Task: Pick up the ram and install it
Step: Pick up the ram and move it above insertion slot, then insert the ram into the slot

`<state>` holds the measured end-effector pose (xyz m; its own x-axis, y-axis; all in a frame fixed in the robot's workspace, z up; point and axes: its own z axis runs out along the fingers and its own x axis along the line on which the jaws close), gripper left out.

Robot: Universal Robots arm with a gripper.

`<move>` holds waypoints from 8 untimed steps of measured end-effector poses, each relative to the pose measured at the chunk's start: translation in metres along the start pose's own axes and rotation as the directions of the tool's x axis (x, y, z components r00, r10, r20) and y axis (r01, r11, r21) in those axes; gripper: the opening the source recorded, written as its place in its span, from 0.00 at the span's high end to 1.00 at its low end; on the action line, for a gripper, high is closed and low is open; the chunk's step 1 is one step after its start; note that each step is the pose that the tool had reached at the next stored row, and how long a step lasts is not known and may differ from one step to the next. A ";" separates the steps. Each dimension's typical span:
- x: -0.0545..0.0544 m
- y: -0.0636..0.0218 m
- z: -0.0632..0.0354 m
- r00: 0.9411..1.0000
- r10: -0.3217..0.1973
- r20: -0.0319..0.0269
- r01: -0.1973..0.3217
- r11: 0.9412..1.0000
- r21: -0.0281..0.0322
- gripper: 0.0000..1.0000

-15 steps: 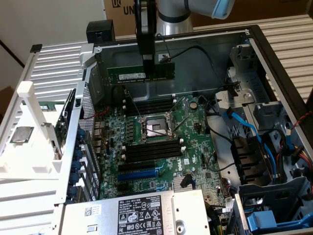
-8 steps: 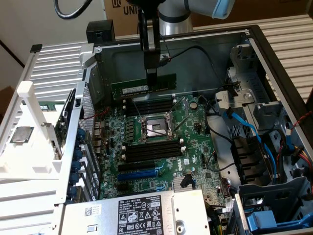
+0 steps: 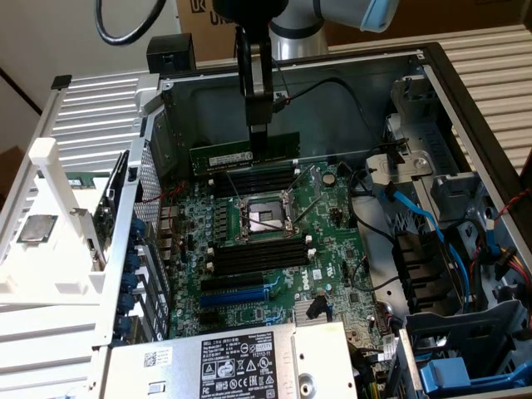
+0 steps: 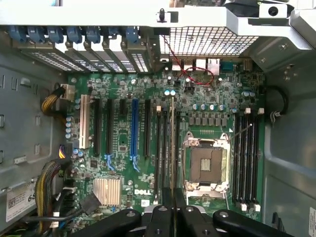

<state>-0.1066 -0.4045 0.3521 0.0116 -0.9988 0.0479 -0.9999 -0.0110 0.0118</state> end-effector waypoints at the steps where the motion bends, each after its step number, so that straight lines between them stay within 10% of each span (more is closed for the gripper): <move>1: 0.000 0.0000 0.0000 1.000 0.000 0.000 0.000 1.000 0.000 0.88; 8: 0.000 0.0000 0.0000 1.000 0.000 0.000 0.000 1.000 0.000 0.88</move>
<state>-0.1066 -0.4045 0.3521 0.0115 -0.9988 0.0479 -0.9999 -0.0110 0.0118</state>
